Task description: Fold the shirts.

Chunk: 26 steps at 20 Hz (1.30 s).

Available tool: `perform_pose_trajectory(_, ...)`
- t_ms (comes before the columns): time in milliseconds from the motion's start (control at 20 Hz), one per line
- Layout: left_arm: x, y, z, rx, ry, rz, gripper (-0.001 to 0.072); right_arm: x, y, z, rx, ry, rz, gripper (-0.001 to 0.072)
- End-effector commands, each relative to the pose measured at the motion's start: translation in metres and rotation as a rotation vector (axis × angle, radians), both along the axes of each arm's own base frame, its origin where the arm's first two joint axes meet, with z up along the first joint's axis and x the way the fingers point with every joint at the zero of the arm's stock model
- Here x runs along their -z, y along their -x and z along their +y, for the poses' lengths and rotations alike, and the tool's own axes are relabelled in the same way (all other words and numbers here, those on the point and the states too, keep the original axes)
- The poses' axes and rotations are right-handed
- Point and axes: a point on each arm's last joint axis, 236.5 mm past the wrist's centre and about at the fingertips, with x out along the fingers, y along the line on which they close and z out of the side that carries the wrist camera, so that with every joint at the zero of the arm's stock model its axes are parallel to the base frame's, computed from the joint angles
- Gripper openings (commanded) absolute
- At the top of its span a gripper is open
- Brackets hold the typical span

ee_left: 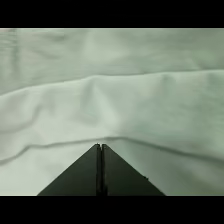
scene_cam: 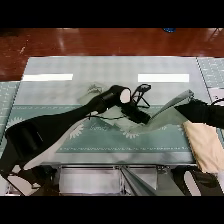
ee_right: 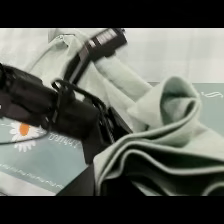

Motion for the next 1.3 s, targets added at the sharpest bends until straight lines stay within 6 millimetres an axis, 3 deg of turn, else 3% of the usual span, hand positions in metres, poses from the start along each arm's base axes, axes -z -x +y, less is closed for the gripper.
perform_pose_trajectory(0,-0.026,-0.058,0.079,-0.067,-0.134,-0.094,0.0019,-0.008,-0.004,0.017,-0.052,-0.086,-0.004,0.0018)
perform_pose_trajectory(150,-0.093,-0.120,0.186,-0.321,-0.181,-0.236,0.0020,-0.008,-0.022,0.045,-0.116,-0.155,-0.006,0.0018)
perform_pose_trajectory(250,-0.145,-0.132,0.251,-0.472,-0.140,-0.324,0.0020,0.001,-0.039,0.074,-0.169,-0.172,0.005,0.0018)
perform_pose_trajectory(350,-0.188,-0.124,0.308,-0.606,-0.098,-0.424,0.0020,0.010,-0.062,0.111,-0.232,-0.174,0.020,0.0018)
perform_pose_trajectory(400,-0.199,-0.115,0.333,-0.671,-0.083,-0.461,0.0020,0.014,-0.076,0.131,-0.264,-0.172,0.032,0.0018)
perform_pose_trajectory(500,-0.200,-0.085,0.370,-0.767,-0.078,-0.480,0.0019,0.023,-0.104,0.175,-0.336,-0.173,0.054,0.0018)
perform_pose_trajectory(600,-0.187,-0.050,0.378,-0.811,-0.054,-0.455,0.0019,0.039,-0.125,0.218,-0.407,-0.180,0.094,0.0018)
perform_pose_trajectory(750,-0.165,-0.005,0.358,-0.829,0.056,-0.390,0.0020,0.071,-0.150,0.270,-0.470,-0.196,0.149,0.0019)
perform_pose_trajectory(900,-0.156,0.011,0.342,-0.863,0.169,-0.354,0.0020,0.102,-0.165,0.300,-0.483,-0.233,0.229,0.0018)
perform_pose_trajectory(1050,-0.144,0.015,0.333,-0.869,0.200,-0.300,0.0020,0.128,-0.170,0.318,-0.475,-0.274,0.290,0.0034)
perform_pose_trajectory(1100,-0.141,0.014,0.333,-0.873,0.199,-0.296,0.0020,0.135,-0.172,0.323,-0.466,-0.298,0.307,0.0297)
perform_pose_trajectory(1150,-0.137,0.013,0.333,-0.878,0.198,-0.293,0.0020,0.141,-0.167,0.326,-0.489,-0.311,0.327,0.0419)
perform_pose_trajectory(1250,-0.132,0.010,0.333,-0.883,0.191,-0.282,0.0020,0.144,-0.155,0.321,-0.533,-0.317,0.377,0.0419)
